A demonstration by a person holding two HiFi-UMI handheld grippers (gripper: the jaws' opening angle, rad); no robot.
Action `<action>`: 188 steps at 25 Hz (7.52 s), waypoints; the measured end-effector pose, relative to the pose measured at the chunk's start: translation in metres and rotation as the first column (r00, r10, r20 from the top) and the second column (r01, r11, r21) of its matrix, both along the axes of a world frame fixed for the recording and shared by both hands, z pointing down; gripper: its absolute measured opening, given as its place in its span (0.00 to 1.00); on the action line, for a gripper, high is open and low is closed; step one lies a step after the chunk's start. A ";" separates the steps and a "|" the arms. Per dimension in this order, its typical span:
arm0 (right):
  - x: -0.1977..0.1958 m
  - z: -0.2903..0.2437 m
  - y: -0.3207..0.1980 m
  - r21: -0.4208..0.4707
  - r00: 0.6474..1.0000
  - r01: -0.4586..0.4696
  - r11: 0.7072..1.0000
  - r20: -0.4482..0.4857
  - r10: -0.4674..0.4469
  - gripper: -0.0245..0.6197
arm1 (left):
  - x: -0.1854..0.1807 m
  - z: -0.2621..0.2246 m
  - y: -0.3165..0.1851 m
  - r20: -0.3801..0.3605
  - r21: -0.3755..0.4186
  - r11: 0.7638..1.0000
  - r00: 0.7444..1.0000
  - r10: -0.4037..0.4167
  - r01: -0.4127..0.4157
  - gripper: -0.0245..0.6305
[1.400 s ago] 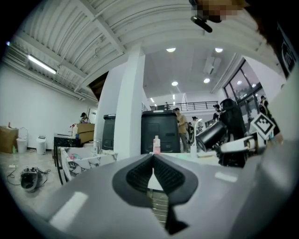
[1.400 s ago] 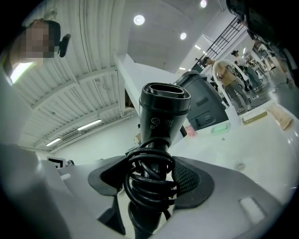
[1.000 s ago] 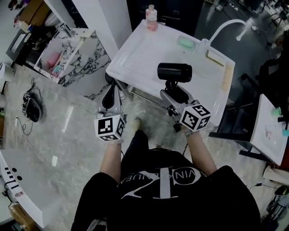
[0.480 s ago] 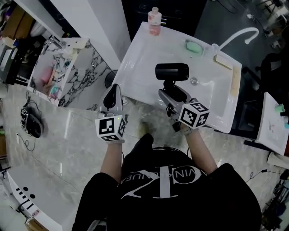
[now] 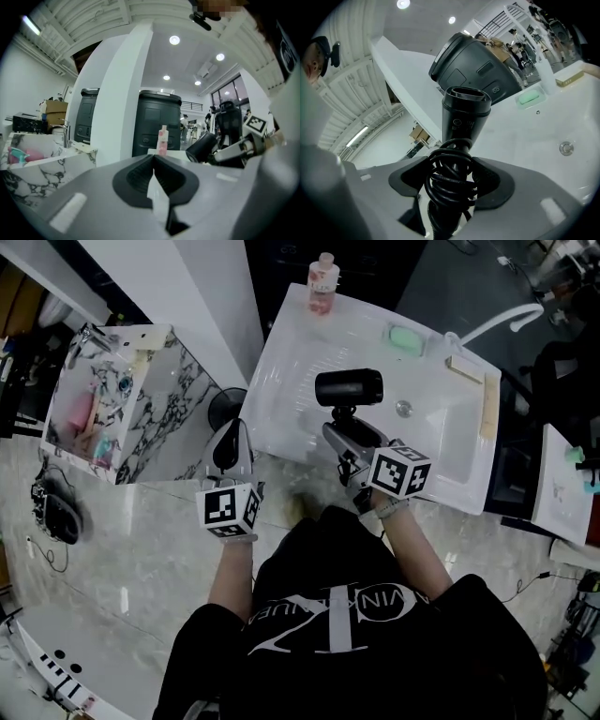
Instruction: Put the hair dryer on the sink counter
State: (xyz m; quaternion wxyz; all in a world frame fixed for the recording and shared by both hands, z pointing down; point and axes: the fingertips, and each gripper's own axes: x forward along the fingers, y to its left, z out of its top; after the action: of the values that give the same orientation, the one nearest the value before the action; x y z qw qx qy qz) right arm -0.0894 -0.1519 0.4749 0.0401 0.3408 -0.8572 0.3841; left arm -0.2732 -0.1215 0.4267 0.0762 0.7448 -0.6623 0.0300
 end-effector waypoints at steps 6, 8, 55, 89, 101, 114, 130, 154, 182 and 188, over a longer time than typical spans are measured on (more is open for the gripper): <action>-0.018 0.009 -0.017 -0.075 1.000 0.000 0.997 0.019 0.002 0.51 | -0.017 0.007 -0.010 -0.014 -0.017 1.000 1.000 -0.020 0.020 0.04; -0.024 0.013 -0.024 -0.098 1.000 0.006 0.995 0.020 -0.004 0.51 | -0.021 0.007 -0.016 -0.014 -0.017 1.000 1.000 -0.027 0.026 0.04; 0.008 0.064 -0.266 -0.301 0.877 -0.289 0.909 0.299 0.377 0.50 | 0.025 0.030 -0.185 -0.055 -0.097 0.991 0.995 0.083 -0.088 0.04; 0.004 0.092 -0.272 -0.274 0.972 -0.229 0.934 -0.017 0.234 0.74 | 0.050 0.033 -0.195 -0.099 -0.098 0.984 0.985 0.141 -0.151 0.04; 0.011 0.093 -0.257 -0.252 0.975 -0.223 0.942 -0.047 0.218 0.76 | 0.054 0.036 -0.190 -0.103 -0.105 0.981 0.983 0.153 -0.164 0.04; 0.023 0.074 -0.221 -0.143 0.978 -0.183 0.973 -0.124 0.166 0.75 | 0.059 0.030 -0.171 -0.087 -0.094 0.980 0.982 0.167 -0.175 0.04; 0.042 0.013 -0.173 0.188 0.925 -0.074 0.979 -0.354 0.138 0.20 | 0.059 0.012 -0.149 -0.069 -0.061 0.981 0.981 0.181 -0.185 0.04; 0.063 -0.086 -0.141 0.485 0.910 -0.004 0.875 -0.361 0.204 0.05 | 0.040 -0.041 -0.140 -0.023 0.015 0.991 0.991 0.134 -0.133 0.04; 0.070 -0.154 -0.149 0.663 0.923 -0.040 0.747 -0.263 0.282 0.05 | 0.010 -0.104 -0.147 0.059 0.132 0.986 0.994 0.091 -0.098 0.04; 0.069 -0.157 -0.151 0.668 0.922 -0.036 0.743 -0.264 0.282 0.05 | 0.008 -0.108 -0.145 0.067 0.150 0.985 0.995 0.080 -0.089 0.04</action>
State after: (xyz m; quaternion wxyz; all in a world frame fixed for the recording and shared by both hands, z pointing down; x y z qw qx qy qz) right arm -0.0200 -0.3031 0.3181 0.0367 0.4686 -0.8826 -0.0028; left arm -0.2653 -0.2660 0.3189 -0.0026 0.7746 -0.6324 0.0053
